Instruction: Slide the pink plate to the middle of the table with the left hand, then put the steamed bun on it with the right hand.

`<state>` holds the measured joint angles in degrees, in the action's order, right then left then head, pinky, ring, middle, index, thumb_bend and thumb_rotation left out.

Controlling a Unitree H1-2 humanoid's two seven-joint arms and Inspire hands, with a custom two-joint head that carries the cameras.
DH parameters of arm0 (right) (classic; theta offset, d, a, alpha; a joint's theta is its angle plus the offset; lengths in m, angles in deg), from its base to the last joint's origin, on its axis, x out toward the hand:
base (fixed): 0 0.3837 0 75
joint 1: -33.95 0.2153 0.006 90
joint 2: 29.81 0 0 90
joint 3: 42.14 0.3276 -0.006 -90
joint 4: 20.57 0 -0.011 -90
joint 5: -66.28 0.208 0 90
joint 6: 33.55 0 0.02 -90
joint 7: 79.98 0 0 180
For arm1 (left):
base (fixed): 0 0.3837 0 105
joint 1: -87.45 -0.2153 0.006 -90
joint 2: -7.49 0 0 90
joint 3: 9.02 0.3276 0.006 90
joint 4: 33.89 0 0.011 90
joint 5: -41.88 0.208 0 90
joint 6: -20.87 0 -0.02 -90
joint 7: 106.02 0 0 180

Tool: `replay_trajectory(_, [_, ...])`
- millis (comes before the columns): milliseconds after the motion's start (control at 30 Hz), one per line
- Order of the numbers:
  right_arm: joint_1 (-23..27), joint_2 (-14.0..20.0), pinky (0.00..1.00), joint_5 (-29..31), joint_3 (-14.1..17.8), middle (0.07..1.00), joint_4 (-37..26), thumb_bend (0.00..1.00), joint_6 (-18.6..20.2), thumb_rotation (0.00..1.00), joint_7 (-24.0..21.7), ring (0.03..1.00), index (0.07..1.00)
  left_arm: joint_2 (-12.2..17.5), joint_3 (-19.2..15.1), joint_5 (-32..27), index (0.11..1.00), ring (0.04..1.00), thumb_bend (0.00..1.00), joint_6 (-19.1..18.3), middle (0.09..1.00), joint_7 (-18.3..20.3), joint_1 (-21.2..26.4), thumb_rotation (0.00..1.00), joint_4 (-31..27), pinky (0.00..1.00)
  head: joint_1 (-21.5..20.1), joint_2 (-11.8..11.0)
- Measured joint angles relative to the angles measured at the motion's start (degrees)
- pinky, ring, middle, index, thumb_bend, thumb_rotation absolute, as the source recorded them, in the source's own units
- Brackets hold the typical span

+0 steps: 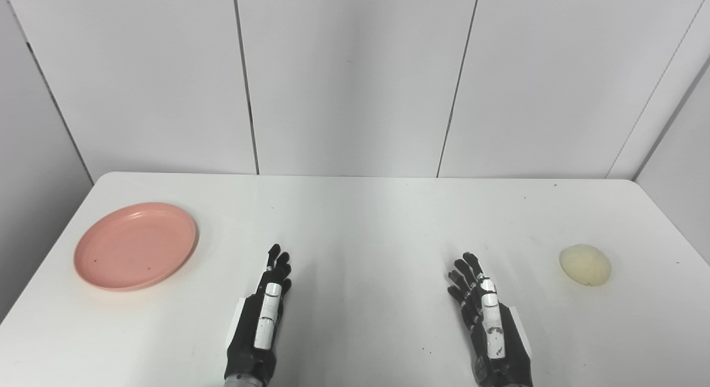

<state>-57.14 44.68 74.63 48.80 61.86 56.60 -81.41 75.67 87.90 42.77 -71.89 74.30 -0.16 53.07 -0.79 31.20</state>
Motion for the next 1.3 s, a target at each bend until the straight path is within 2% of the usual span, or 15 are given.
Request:
replay_trajectory(233, [0.00, 0.01, 0.95, -0.14, 0.00, 0.930, 0.22, 0.78, -1.04, 0.97, -0.02, 0.923, 0.939, -0.28, -0.29, 0.01, 1.000, 1.000, 0.71, 1.32, 1.000, -0.10, -0.46, 0.98, 0.10, 1.00, 0.00, 0.09])
replay_trajectory(967, [0.09, 0.00, 0.94, -0.58, 0.02, 0.931, 0.36, 0.77, -1.08, 0.99, 0.00, 0.927, 0.939, -0.30, -0.51, 0.58, 1.000, 1.000, 0.70, 1.44, 1.000, -0.89, -0.46, 0.98, 0.24, 1.00, -0.26, 0.00])
replay_trajectory(1300, [0.11, 0.40, 0.95, -0.11, 0.17, 0.927, 0.53, 0.74, -1.08, 0.99, -0.07, 0.925, 0.939, -0.62, -0.32, 0.72, 1.000, 1.000, 0.71, 2.13, 1.000, -1.06, -0.41, 0.99, 0.82, 1.00, 2.90, -0.97])
